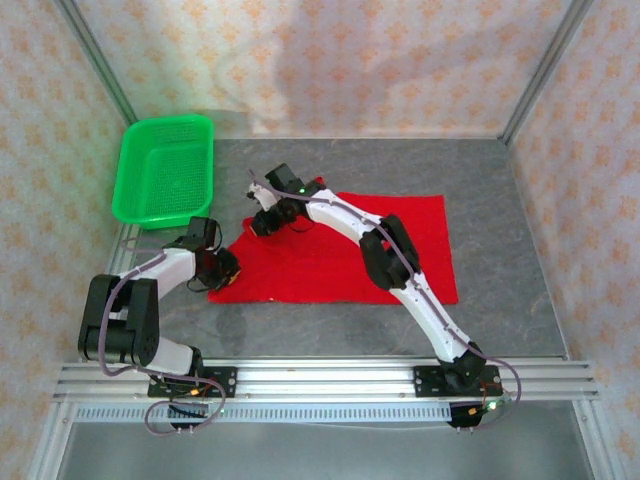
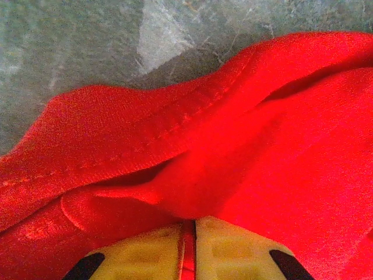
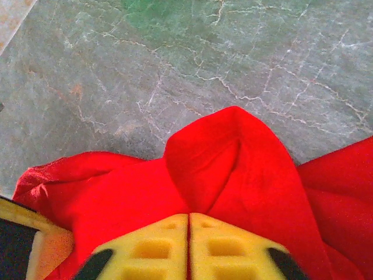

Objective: Fold and stack the t-shirts

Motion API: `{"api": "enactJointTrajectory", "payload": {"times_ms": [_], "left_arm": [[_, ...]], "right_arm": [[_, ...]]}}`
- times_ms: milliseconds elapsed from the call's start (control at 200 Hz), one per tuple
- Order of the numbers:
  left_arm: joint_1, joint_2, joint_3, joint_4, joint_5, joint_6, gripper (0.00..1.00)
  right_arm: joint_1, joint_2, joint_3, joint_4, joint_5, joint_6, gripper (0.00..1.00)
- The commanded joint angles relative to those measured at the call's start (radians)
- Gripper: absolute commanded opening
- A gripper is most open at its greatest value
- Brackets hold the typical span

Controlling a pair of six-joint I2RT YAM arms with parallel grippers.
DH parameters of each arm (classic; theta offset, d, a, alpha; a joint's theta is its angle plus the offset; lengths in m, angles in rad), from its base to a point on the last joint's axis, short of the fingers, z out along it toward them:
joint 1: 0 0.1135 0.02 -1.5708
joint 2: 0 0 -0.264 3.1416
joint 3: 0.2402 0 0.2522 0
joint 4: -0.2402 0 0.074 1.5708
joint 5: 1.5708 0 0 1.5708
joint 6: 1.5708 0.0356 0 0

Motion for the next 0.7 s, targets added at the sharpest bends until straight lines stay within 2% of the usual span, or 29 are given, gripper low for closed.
{"api": "enactJointTrajectory", "payload": {"times_ms": [0, 696], "left_arm": [[0.010, 0.033, -0.009, -0.050, -0.024, 0.018, 0.13], [0.016, 0.022, -0.042, -0.072, -0.056, 0.031, 0.13]], "right_arm": [[-0.009, -0.044, -0.010, 0.020, 0.034, 0.004, 0.01], [-0.084, -0.070, 0.010, 0.033, 0.176, 0.105, 0.00]]}}
